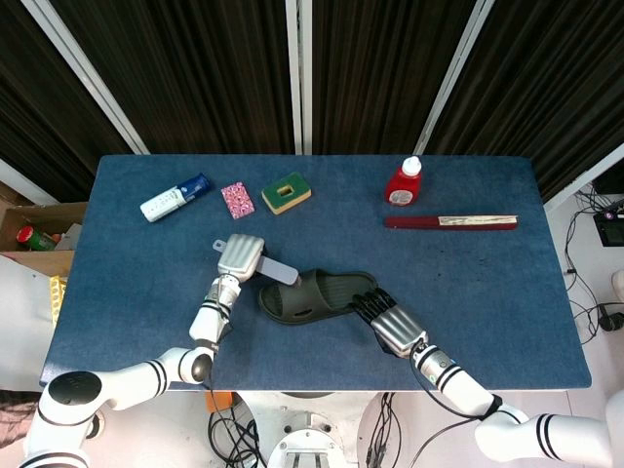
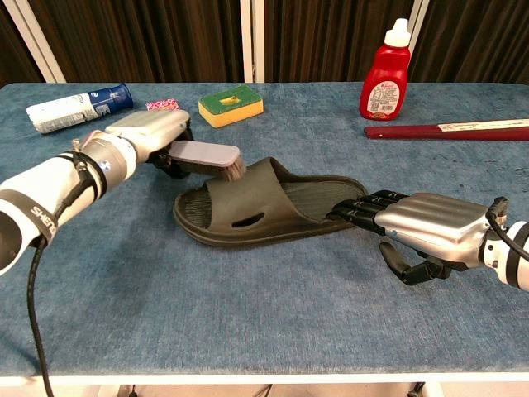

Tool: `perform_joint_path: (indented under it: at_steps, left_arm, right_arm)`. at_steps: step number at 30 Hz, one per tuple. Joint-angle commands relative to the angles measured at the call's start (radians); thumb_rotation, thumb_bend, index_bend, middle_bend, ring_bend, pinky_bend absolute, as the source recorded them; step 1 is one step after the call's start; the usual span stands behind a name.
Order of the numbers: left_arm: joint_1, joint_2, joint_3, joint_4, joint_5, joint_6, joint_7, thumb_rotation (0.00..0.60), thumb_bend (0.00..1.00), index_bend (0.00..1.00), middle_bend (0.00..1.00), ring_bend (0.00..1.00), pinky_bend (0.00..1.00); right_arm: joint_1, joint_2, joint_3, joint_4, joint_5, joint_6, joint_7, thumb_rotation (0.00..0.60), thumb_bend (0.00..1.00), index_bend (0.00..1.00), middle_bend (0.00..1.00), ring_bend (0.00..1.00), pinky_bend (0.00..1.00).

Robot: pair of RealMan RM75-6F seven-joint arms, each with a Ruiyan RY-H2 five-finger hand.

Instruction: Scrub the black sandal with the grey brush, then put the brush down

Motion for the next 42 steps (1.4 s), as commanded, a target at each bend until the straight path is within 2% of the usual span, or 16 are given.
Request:
perform_joint_path:
  at_steps: [1, 4, 10, 13, 19, 24, 29, 37, 42]
  left_arm:
    - [0.009, 0.006, -0.016, 0.020, -0.026, -0.007, -0.002, 0.600, 0.50, 1.00, 1.00, 1.00, 1.00]
    - [0.027, 0.035, -0.025, -0.002, -0.024, 0.014, -0.023, 0.600, 0.49, 1.00, 1.00, 1.00, 1.00]
    - [0.093, 0.148, -0.022, -0.139, 0.016, 0.124, -0.035, 0.600, 0.50, 1.00, 1.00, 1.00, 1.00]
    - [0.137, 0.197, 0.007, -0.211, 0.025, 0.172, -0.006, 0.600, 0.50, 1.00, 1.00, 1.00, 1.00]
    - [0.210, 0.231, 0.070, -0.273, 0.010, 0.221, 0.046, 0.600, 0.50, 1.00, 1.00, 1.00, 1.00]
    - [0.237, 0.220, 0.092, -0.264, 0.028, 0.242, 0.034, 0.600, 0.50, 1.00, 1.00, 1.00, 1.00]
    - [0.240, 0.193, 0.088, -0.223, 0.039, 0.241, 0.011, 0.600, 0.49, 1.00, 1.00, 1.00, 1.00]
    - [0.236, 0.150, 0.089, -0.125, 0.056, 0.204, -0.031, 0.600, 0.47, 1.00, 1.00, 1.00, 1.00]
    - [0.237, 0.129, 0.107, -0.058, 0.095, 0.197, -0.045, 0.600, 0.48, 1.00, 1.00, 1.00, 1.00]
  right_arm:
    - [-0.001, 0.001, 0.000, -0.002, -0.002, 0.003, 0.000, 0.600, 0.89, 0.00, 0.03, 0.00, 0.00]
    - [-0.002, 0.003, 0.001, -0.006, -0.007, 0.011, 0.002, 0.600, 0.89, 0.00, 0.03, 0.00, 0.00]
    - [-0.014, 0.012, 0.000, -0.019, -0.035, 0.045, 0.025, 0.600, 0.88, 0.00, 0.01, 0.00, 0.00]
    - [-0.033, 0.027, -0.003, -0.034, -0.077, 0.097, 0.049, 0.600, 0.81, 0.00, 0.00, 0.00, 0.00]
    - [-0.105, 0.079, -0.001, -0.070, -0.218, 0.307, 0.166, 0.600, 0.65, 0.00, 0.00, 0.00, 0.00]
    - [-0.158, 0.121, 0.014, -0.082, -0.304, 0.468, 0.273, 0.600, 0.65, 0.00, 0.00, 0.00, 0.00]
    - [-0.197, 0.152, 0.042, -0.088, -0.340, 0.578, 0.318, 0.600, 0.64, 0.00, 0.00, 0.00, 0.00]
    - [-0.225, 0.182, 0.069, -0.114, -0.351, 0.628, 0.320, 0.600, 0.62, 0.00, 0.00, 0.00, 0.00]
    - [-0.231, 0.190, 0.079, -0.125, -0.356, 0.631, 0.314, 0.599, 0.60, 0.00, 0.00, 0.00, 0.00]
